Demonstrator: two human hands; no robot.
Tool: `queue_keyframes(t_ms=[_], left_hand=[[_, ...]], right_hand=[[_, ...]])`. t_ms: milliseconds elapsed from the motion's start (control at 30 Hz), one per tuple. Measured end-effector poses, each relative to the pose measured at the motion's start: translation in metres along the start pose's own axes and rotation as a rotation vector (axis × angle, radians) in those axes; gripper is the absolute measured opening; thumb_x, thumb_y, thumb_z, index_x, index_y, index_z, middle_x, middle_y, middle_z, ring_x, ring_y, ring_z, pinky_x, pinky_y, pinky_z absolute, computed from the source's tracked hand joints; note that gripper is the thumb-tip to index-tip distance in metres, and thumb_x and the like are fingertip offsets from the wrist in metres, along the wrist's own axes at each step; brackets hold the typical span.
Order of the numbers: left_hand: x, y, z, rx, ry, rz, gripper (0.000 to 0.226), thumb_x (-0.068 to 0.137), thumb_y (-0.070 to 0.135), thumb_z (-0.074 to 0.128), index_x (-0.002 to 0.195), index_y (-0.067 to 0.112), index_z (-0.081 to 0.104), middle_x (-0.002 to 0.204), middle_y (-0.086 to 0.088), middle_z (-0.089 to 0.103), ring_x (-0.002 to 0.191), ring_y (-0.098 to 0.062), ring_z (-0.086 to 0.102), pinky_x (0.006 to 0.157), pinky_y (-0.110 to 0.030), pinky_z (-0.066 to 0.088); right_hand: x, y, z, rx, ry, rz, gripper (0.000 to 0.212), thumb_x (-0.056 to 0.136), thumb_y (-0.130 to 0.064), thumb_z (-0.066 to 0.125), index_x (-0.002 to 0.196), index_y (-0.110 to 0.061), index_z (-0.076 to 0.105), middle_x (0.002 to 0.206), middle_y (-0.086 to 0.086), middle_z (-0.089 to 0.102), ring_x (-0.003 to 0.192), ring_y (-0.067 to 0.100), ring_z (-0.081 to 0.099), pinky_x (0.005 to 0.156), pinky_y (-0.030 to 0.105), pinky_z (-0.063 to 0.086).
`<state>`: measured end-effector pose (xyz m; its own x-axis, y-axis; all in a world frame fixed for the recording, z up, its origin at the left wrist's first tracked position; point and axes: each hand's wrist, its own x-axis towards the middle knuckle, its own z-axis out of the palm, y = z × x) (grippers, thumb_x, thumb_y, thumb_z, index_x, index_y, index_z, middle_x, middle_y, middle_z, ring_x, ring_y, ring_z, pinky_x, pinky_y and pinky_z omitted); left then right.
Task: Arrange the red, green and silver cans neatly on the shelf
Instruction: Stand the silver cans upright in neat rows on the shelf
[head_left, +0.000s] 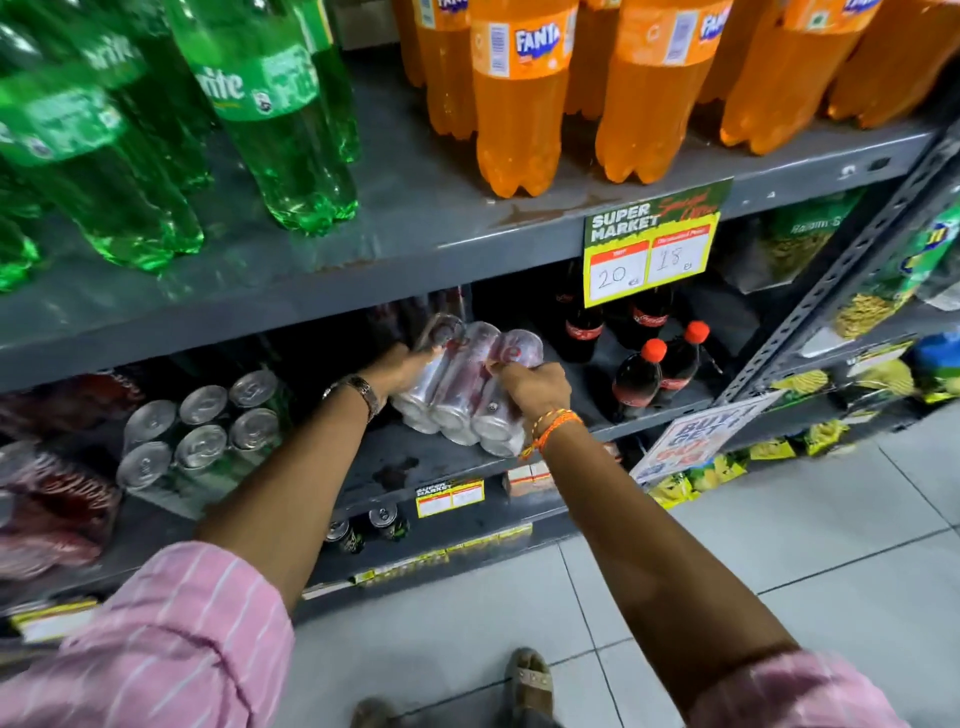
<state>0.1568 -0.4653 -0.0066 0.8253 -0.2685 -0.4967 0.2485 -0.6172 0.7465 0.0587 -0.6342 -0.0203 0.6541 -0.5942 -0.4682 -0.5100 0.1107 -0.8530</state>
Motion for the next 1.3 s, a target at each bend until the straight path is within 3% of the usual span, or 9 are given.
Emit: queue_keyframes(t_ms=[167, 267, 400, 467, 600, 800, 967, 1167, 1300], left_hand=[[-0.017, -0.012, 0.001, -0.178, 0.084, 0.099, 0.063, 0.074, 0.054, 0.068, 0.106, 0.0, 0.064, 0.1, -0.011, 0.071, 0.086, -0.022, 0.067, 0.076, -0.028, 0.048], [-0.025, -0.014, 0.001, -0.243, 0.178, 0.138, 0.05, 0.08, 0.042, 0.072, 0.111, 0.006, 0.057, 0.105, -0.005, 0.068, 0.094, -0.018, 0.066, 0.078, -0.028, 0.052], [-0.037, -0.02, 0.004, -0.236, 0.293, 0.221, 0.033, 0.085, 0.021, 0.07, 0.113, 0.012, 0.055, 0.111, -0.003, 0.067, 0.089, -0.008, 0.063, 0.073, -0.018, 0.053], [-0.043, -0.029, 0.01, -0.24, 0.319, 0.217, 0.035, 0.084, 0.017, 0.071, 0.115, 0.014, 0.054, 0.118, -0.007, 0.066, 0.097, -0.016, 0.064, 0.085, -0.032, 0.056], [-0.057, -0.058, 0.019, -0.153, 0.377, 0.19, 0.048, 0.075, 0.031, 0.075, 0.115, 0.016, 0.053, 0.114, -0.008, 0.067, 0.102, -0.027, 0.065, 0.091, -0.05, 0.055], [-0.081, -0.075, 0.038, -0.105, 0.406, 0.233, 0.051, 0.075, 0.022, 0.078, 0.117, 0.015, 0.05, 0.112, 0.0, 0.067, 0.104, -0.021, 0.066, 0.09, -0.044, 0.056], [-0.084, -0.066, 0.024, -0.246, 0.402, 0.252, 0.084, 0.053, 0.032, 0.084, 0.125, 0.022, 0.043, 0.133, -0.003, 0.052, 0.119, -0.018, 0.054, 0.103, -0.038, 0.047], [-0.064, 0.006, -0.001, -0.438, 0.218, 0.259, 0.056, 0.095, 0.031, 0.053, 0.145, 0.009, 0.041, 0.151, -0.007, 0.044, 0.13, -0.017, 0.045, 0.098, -0.024, 0.039], [-0.059, 0.015, -0.001, -0.181, 0.181, 0.182, 0.076, 0.086, 0.071, 0.031, 0.14, 0.021, 0.051, 0.148, -0.004, 0.049, 0.135, -0.022, 0.046, 0.114, -0.041, 0.037]], right_hand=[[0.004, -0.011, -0.007, -0.042, -0.075, -0.073, 0.052, 0.053, -0.041, 0.085, 0.089, -0.006, 0.07, 0.089, 0.009, 0.076, 0.08, 0.023, 0.073, 0.081, 0.039, 0.062], [0.005, -0.018, -0.009, -0.102, -0.108, -0.199, 0.036, 0.059, -0.035, 0.088, 0.076, -0.011, 0.067, 0.072, 0.003, 0.069, 0.062, 0.013, 0.063, 0.063, 0.031, 0.058], [0.0, -0.018, -0.017, -0.183, -0.14, -0.427, 0.038, 0.071, -0.021, 0.085, 0.1, -0.014, 0.063, 0.097, 0.0, 0.069, 0.088, 0.013, 0.065, 0.08, 0.024, 0.054], [-0.003, -0.009, -0.02, -0.205, -0.168, -0.512, 0.042, 0.072, -0.017, 0.084, 0.107, -0.016, 0.06, 0.098, -0.006, 0.066, 0.092, 0.01, 0.063, 0.079, 0.014, 0.05], [-0.007, 0.018, -0.023, -0.231, -0.164, -0.561, 0.052, 0.068, -0.019, 0.087, 0.111, -0.015, 0.057, 0.109, 0.005, 0.067, 0.101, 0.018, 0.065, 0.089, 0.029, 0.054], [-0.022, 0.049, -0.029, -0.186, -0.175, -0.542, 0.061, 0.066, -0.004, 0.086, 0.118, -0.011, 0.057, 0.117, 0.007, 0.064, 0.103, 0.017, 0.063, 0.093, 0.027, 0.055], [-0.032, 0.055, -0.032, -0.081, -0.164, -0.548, 0.072, 0.063, -0.026, 0.09, 0.125, -0.016, 0.054, 0.123, 0.001, 0.065, 0.112, 0.013, 0.064, 0.097, 0.032, 0.055], [-0.05, 0.048, -0.02, 0.06, -0.092, -0.562, 0.077, 0.07, -0.049, 0.079, 0.132, -0.015, 0.05, 0.13, 0.003, 0.06, 0.12, 0.014, 0.06, 0.104, 0.038, 0.051], [-0.05, 0.037, -0.02, -0.015, -0.141, -0.65, 0.067, 0.079, -0.049, 0.065, 0.133, -0.011, 0.052, 0.125, 0.006, 0.061, 0.118, 0.016, 0.059, 0.105, 0.034, 0.048]])
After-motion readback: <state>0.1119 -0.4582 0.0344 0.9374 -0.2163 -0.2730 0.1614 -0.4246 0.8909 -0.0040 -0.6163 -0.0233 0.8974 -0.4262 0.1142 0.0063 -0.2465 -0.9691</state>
